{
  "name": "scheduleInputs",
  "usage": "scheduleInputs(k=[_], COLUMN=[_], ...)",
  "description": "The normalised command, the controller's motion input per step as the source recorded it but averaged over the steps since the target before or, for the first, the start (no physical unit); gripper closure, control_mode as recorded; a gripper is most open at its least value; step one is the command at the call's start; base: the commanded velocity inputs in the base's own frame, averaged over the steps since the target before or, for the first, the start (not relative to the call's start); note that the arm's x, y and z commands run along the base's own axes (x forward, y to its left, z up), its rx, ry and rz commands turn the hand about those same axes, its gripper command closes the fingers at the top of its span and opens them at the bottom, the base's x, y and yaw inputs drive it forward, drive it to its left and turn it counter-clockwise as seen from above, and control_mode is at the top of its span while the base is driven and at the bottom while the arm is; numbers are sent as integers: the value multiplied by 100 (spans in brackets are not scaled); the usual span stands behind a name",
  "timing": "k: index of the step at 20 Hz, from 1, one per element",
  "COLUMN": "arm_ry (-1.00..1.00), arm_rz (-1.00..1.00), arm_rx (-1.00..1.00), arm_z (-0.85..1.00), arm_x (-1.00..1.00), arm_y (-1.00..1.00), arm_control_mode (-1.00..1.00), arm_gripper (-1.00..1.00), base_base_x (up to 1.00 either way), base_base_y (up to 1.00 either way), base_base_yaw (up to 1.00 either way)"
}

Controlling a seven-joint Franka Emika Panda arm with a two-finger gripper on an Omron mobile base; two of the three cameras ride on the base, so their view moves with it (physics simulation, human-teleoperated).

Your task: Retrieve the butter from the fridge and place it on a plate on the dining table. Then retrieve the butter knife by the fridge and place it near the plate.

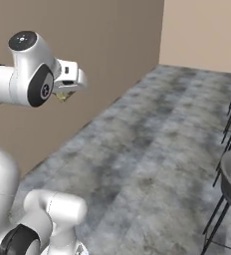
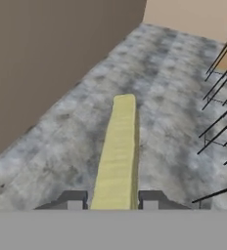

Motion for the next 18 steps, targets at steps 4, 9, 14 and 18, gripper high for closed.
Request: scheduleInputs(k=[4,9,14,18], arm_ry=[0,0,0,0], arm_rz=[0,0,0,0], arm_rx=[0,0,0,0], arm_z=[0,0,0,0], arm_x=[0,0,0,0], arm_y=[0,0,0,0], arm_control_mode=[100,100,100,100], arm_gripper=[100,100,100,100], base_base_x=[100,100,100,93], base_base_y=[0,0,1,28], base_base_yaw=[-21,-21,-37,-58])
